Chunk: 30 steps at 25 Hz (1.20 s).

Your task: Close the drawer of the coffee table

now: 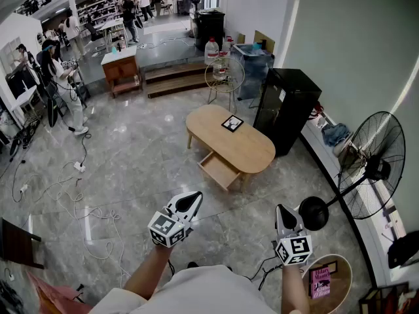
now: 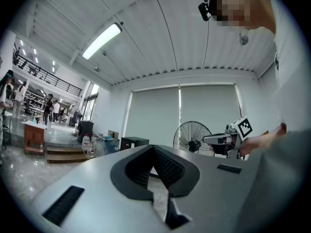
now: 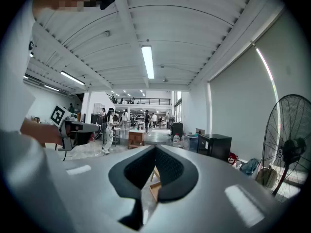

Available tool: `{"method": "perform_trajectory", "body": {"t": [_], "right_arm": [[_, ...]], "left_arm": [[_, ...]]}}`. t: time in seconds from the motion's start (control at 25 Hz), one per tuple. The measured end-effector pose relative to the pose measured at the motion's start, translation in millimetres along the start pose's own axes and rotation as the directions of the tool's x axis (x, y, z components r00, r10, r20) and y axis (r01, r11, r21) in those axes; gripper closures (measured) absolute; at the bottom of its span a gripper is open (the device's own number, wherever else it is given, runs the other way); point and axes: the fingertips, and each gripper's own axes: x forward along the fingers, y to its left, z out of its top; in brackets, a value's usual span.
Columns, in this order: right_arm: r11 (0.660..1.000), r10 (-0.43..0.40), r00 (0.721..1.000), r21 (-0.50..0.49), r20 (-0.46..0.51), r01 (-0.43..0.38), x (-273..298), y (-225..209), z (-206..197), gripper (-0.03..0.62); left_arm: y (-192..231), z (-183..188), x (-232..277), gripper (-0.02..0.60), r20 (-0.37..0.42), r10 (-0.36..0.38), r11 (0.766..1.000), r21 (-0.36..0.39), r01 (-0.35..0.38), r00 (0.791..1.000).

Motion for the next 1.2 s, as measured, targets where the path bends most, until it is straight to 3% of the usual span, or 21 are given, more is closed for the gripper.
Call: {"method": "perform_trajectory", "body": {"t": [0.68,1.2], "right_arm": [[0.999,-0.038,0.999,0.016,0.008,0.038,7,3,3,0.583],[0.999,-0.044,0.999,0.016,-0.019,0.044,25,41,-1,0.583]], "left_arm": [[6,-4,-3,0.575,-0.019,-0.002,1.0,0.007,0.002,1.0],[35,-17,-29,0.575,-0.06,-0.006,1.0,-0.025,0.005,0.998]]}}
